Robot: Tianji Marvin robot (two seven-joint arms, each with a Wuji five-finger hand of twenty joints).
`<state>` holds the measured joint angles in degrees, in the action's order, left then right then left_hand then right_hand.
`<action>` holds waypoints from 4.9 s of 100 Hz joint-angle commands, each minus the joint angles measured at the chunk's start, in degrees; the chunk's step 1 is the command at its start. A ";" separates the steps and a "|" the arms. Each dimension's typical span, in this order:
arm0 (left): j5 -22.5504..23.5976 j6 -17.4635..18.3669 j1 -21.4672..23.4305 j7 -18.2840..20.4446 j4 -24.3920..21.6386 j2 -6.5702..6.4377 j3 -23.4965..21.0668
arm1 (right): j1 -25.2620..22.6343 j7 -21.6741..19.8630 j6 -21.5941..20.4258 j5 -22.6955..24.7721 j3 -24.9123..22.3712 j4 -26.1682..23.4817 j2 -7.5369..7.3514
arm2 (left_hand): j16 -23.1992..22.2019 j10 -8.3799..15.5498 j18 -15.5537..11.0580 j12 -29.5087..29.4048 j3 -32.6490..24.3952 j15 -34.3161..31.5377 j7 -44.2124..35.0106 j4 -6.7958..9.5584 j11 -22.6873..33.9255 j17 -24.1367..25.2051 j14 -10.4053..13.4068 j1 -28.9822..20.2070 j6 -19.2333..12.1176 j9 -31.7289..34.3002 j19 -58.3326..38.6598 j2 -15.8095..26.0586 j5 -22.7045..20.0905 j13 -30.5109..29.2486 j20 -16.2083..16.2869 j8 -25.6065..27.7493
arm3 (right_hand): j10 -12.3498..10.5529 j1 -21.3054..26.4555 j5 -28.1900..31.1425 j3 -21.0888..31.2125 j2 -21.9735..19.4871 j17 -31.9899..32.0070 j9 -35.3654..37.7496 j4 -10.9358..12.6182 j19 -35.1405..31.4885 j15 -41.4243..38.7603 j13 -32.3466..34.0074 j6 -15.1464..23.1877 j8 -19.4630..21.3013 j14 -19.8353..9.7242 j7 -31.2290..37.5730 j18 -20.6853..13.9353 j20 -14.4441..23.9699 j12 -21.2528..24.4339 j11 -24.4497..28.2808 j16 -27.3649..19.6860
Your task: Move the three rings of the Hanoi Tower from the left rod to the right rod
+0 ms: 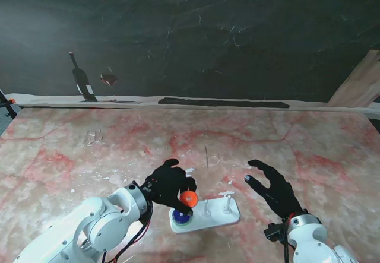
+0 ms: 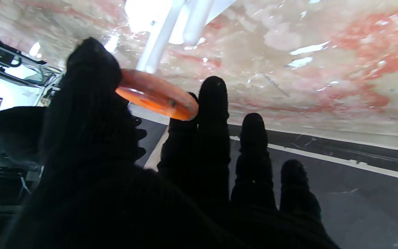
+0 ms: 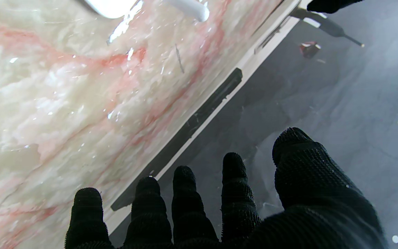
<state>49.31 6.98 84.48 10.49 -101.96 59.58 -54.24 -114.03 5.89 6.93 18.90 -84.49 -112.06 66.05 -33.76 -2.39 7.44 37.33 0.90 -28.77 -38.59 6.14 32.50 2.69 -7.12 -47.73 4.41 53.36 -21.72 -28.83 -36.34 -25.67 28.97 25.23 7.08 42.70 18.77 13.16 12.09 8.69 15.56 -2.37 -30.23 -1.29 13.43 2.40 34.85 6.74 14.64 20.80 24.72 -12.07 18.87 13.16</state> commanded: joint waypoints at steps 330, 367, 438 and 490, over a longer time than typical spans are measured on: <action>-13.02 2.36 -31.40 -9.44 26.35 9.75 32.81 | -1.32 1.45 5.07 -1.14 -1.71 1.35 0.95 | -1.79 0.12 0.27 2.11 -6.18 -2.20 -6.13 1.36 1.51 0.83 1.01 -3.95 -4.12 -0.03 -0.26 6.06 -3.51 -0.38 -1.38 0.91 | -0.09 -2.08 -3.15 -1.14 -1.98 0.18 -2.32 1.02 0.30 0.37 -0.79 -0.52 0.34 -0.36 -1.07 -0.96 1.27 0.48 0.32 0.49; -13.53 2.39 -31.87 -8.81 26.47 9.87 33.26 | -1.24 1.31 5.04 -1.28 -1.72 1.46 0.93 | -1.76 0.19 0.27 1.98 -5.74 -2.02 -5.34 1.41 1.08 0.88 1.03 -2.53 -3.64 -1.05 -0.15 6.80 -2.79 0.00 -1.39 0.77 | -0.04 -2.03 -3.21 -1.17 -2.04 0.16 -2.34 1.03 0.33 0.36 -0.71 -0.61 0.31 -0.38 -1.10 -0.91 1.23 0.49 0.30 0.50; -12.45 -0.89 -32.26 -3.96 23.15 8.03 33.82 | -0.96 0.55 5.04 -1.74 -1.76 1.63 0.81 | -0.93 -1.37 -0.35 -1.98 -2.80 2.18 5.95 1.90 -5.51 2.34 -0.48 4.83 -1.44 -13.61 7.87 4.22 6.96 7.40 -0.69 1.31 | 0.24 -2.22 -3.38 -1.27 -1.88 0.33 -2.63 1.00 0.64 0.44 -0.96 -0.77 0.23 -0.23 -1.20 -0.55 1.05 0.54 0.18 0.46; -12.87 -2.82 -32.74 -1.71 22.19 7.62 34.67 | -0.89 0.80 4.74 -2.16 -1.80 1.89 0.89 | 0.02 -6.60 0.30 -6.59 -2.93 6.34 17.52 1.30 -12.73 1.46 -2.25 9.04 3.39 -30.99 16.18 3.68 18.32 15.51 -1.24 -1.79 | 0.41 -2.25 -3.65 -1.17 -1.86 0.44 -2.99 1.00 1.29 0.50 -1.29 -1.17 0.20 -0.24 -1.32 -0.52 1.03 0.54 0.23 0.43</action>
<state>36.60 4.61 51.61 8.31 -78.74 67.70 -19.22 -114.51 6.66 11.89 16.81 -86.36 -110.12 66.73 -34.33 -6.88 7.32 32.20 -1.59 -23.93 -22.76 6.43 21.53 4.18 -8.78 -40.06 6.65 25.21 -7.33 -25.34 -20.41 -12.65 29.07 24.31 7.76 42.12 17.33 13.15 11.45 8.69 14.91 -2.37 -30.23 -1.28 13.43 1.73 34.87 6.76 13.89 20.78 24.75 -12.08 18.75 13.16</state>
